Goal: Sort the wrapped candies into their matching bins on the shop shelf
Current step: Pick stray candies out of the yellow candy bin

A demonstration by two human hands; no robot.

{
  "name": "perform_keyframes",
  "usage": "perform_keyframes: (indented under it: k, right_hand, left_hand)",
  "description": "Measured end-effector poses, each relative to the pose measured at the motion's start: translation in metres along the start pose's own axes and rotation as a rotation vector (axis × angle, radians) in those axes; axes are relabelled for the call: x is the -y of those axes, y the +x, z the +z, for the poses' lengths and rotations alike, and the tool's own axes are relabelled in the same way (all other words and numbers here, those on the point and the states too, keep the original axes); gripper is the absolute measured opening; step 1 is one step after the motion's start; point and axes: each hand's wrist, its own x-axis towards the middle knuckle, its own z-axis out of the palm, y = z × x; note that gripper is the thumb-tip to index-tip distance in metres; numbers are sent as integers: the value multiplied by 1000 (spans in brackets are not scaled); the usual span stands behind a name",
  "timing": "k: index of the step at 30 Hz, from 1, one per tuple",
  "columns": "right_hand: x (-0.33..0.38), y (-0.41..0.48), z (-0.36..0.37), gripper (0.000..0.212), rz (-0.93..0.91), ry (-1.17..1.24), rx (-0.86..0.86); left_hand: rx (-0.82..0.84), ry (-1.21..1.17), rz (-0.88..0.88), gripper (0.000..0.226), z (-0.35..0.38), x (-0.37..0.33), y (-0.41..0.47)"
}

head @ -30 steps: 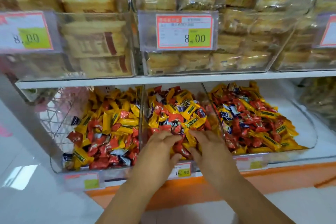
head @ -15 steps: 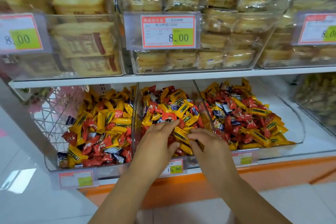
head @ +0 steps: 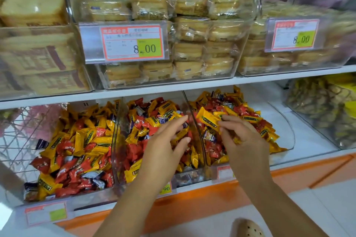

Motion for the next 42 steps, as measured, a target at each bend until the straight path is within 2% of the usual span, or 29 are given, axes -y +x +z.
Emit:
perform_keyframes:
  k: [9, 12, 14, 16, 19, 23, 27, 29, 35, 38, 40, 42]
  right_hand:
    - [-20, 6, 2, 19, 82, -62, 95]
    - [-17, 11, -2, 23, 203, 9, 165]
    - [-19, 17, -11, 26, 305, 45, 150]
    - [-28, 24, -19, 26, 352, -2, 131]
    - [-43, 30, -26, 27, 394, -102, 199]
    - [-60, 35, -21, 32, 291, -223, 305]
    - [-69, 34, -6, 54, 217, -346, 553]
    - [-76, 32, 1, 55, 169, -400, 606]
    - [-85, 36, 2, 27, 215, -233, 420]
    - [-79, 39, -4, 23, 188, -172, 323]
    - [-73, 41, -7, 23, 149, -116, 309]
    - [-68, 40, -5, 25, 110, -101, 375]
  left_hand:
    - [28, 113, -16, 43, 1, 9, 4]
    - [4, 121, -19, 41, -2, 10, 5]
    - [4, 122, -9, 41, -2, 9, 5]
    - [7, 140, 15, 40, 1, 6, 6]
    - [33, 171, 59, 40, 8, -1, 10]
    - [45, 191, 104, 41, 22, -6, 17]
    - [62, 220, 132, 42, 32, -6, 22]
    - [73, 244, 137, 43, 36, -4, 24]
    - [74, 280, 126, 43, 40, -1, 27]
    - [57, 286, 120, 42, 40, -1, 27]
    - [46, 295, 119, 42, 39, -3, 26]
    - [38, 301, 115, 41, 39, -4, 25]
